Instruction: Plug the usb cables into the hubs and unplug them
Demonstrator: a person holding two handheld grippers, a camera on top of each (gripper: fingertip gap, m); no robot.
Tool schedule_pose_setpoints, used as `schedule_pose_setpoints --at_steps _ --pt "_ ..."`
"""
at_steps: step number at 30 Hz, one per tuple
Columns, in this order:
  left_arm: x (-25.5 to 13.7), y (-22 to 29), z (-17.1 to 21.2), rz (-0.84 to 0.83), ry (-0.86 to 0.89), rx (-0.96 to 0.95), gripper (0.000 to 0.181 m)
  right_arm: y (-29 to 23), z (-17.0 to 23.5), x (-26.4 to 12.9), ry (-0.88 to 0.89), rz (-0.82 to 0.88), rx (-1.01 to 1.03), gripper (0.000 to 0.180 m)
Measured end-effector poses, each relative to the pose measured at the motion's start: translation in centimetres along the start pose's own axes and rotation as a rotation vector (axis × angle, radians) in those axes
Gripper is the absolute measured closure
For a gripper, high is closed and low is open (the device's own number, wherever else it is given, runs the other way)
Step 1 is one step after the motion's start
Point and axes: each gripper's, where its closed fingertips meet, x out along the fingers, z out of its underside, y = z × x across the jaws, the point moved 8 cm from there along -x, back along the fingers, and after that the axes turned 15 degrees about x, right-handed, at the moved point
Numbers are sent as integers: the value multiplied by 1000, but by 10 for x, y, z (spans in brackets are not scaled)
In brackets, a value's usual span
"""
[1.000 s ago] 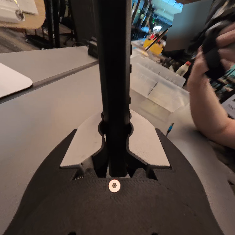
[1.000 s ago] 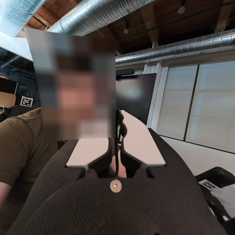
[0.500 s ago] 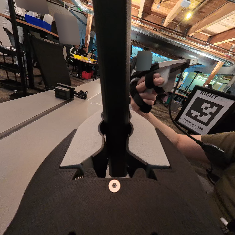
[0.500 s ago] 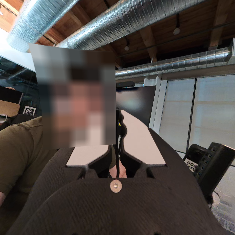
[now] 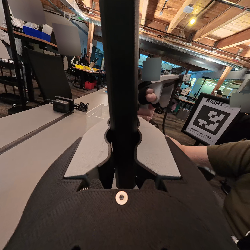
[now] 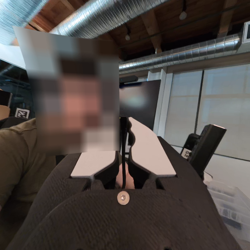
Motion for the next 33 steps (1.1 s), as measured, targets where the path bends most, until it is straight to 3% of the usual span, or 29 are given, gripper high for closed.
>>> schedule_pose_setpoints --at_steps 1,6,11,15,19,25,33 --pt "0 -1 0 -7 -3 -1 152 0 1 2 -29 22 -12 171" --pt "-2 -4 2 -41 -15 11 152 -1 1 7 -104 111 -55 171" --pt "0 -3 3 -81 -21 32 152 6 1 19 -263 420 -179 171" --pt "1 -2 3 -93 -30 39 151 8 8 44 -570 831 -544 171" --pt "3 0 3 -112 -48 50 151 10 29 70 -942 1080 -989 171" --pt "8 5 6 -153 -80 80 152 29 62 90 -1241 1161 -1324 171" --pt "13 9 8 -147 -71 68 152 45 70 82 -1320 1225 -1397 171"
